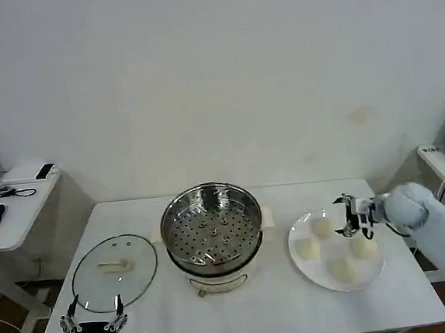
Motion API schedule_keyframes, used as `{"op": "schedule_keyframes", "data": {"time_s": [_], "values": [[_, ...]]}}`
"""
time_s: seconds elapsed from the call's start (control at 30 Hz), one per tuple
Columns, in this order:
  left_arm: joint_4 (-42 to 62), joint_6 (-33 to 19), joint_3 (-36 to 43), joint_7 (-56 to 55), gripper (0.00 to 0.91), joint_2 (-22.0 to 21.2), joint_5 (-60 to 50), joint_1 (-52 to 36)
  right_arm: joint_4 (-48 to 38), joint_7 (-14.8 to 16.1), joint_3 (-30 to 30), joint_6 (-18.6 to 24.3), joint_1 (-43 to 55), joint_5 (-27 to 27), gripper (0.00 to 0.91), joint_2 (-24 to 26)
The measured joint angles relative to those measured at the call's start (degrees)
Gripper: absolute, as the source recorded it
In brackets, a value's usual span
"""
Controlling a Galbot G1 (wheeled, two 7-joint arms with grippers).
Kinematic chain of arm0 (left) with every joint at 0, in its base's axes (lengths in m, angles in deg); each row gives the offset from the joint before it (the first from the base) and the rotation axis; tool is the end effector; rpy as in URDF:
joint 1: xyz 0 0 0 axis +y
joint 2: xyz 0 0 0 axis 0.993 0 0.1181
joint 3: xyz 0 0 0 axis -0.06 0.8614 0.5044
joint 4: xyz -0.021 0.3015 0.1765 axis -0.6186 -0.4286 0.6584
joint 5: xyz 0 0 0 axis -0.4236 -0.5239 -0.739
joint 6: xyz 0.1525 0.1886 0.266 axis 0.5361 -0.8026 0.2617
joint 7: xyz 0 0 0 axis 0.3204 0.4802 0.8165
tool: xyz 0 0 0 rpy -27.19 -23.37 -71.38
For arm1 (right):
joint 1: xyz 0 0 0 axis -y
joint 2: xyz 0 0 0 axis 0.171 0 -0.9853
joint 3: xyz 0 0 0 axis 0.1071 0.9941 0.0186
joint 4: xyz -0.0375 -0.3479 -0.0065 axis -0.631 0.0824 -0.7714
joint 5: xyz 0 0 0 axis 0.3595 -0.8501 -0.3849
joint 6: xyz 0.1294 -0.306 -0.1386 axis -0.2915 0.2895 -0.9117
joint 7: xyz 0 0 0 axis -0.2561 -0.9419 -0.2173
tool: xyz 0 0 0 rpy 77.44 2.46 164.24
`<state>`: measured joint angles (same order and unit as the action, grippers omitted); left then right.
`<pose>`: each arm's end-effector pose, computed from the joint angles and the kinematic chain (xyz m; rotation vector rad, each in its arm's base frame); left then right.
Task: Take steamed baozi put them in steamer then cover it.
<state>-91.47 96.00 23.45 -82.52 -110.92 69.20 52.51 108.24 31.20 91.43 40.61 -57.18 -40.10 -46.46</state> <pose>0.1106 0.0644 -0.2809 0.2763 -2.7452 -0.6110 0.4977 -0.1772 -0.2189 1.0857 -1.6555 1.4244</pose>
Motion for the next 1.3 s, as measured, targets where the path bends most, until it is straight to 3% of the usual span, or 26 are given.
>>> {"op": "schedule_keyframes", "data": {"time_s": [0.3, 0.67, 0.97, 1.3], "values": [[0.2, 0.2, 0.0, 0.4, 0.907, 0.7, -0.7, -1.1, -8.0, 3.4, 8.0, 0.2, 6.9, -0.5, 0.907, -3.9], [1.2, 0.1, 0.4, 0.5, 0.907, 0.9, -1.2, -1.8, -13.4, 4.0, 12.0, -0.5, 9.5, 0.1, 0.907, -7.8], [1.6, 0.0, 0.7, 0.4, 0.907, 1.3, -1.7, -1.9, -15.6, 3.8, 13.3, -1.5, 10.5, 0.6, 0.685, -9.5], [1.5, -0.2, 0.8, 0.2, 0.907, 1.6, -1.7, -1.8, -14.9, 4.9, 15.2, -2.6, 12.0, 1.9, 0.595, -8.9]]}}
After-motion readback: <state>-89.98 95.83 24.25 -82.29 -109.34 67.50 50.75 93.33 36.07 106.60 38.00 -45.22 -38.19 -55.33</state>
